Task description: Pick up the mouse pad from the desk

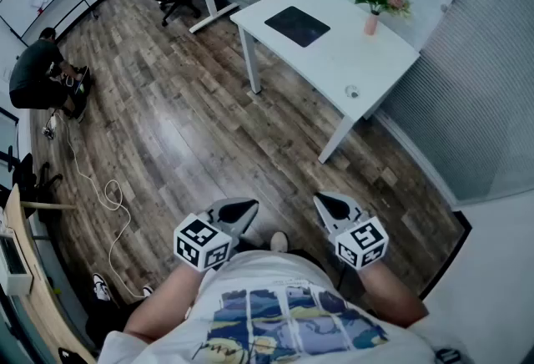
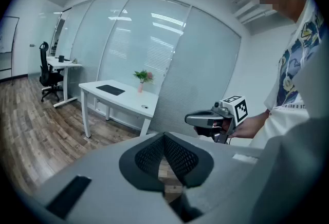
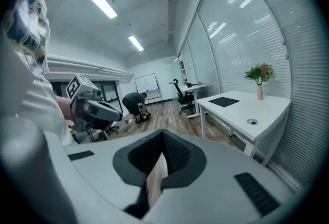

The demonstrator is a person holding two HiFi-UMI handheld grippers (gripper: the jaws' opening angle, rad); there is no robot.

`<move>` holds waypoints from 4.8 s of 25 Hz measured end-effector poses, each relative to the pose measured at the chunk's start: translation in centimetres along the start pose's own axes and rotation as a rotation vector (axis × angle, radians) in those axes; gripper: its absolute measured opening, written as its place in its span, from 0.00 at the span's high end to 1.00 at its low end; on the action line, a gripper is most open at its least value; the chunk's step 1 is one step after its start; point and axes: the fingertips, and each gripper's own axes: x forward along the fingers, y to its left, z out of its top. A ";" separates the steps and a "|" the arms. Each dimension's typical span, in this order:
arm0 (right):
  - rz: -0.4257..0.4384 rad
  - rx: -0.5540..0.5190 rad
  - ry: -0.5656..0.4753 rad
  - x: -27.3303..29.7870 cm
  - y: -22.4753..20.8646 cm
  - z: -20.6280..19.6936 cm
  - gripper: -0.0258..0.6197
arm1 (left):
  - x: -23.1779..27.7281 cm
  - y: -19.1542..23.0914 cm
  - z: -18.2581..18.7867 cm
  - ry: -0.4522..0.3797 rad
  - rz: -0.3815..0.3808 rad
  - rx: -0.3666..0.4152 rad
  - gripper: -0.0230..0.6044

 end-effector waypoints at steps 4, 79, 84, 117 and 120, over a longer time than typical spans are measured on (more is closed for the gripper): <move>0.005 -0.013 -0.014 0.3 -0.7 0.5 0.96 | 0.6 0.2 0.8 -0.003 0.002 0.007 0.96; -0.013 -0.345 0.454 72.0 -70.6 20.7 0.75 | 23.8 59.2 36.6 -0.088 0.247 -0.163 0.96; 0.000 -0.311 0.511 74.6 -73.2 18.6 0.72 | 24.0 60.2 36.6 -0.079 0.283 -0.186 0.96; -0.040 -0.281 0.465 72.5 -69.7 21.8 0.91 | 21.5 60.2 35.8 -0.119 0.242 -0.182 0.96; -0.051 -0.272 0.445 71.1 -68.3 22.9 0.91 | 20.1 59.4 35.3 -0.131 0.225 -0.167 0.96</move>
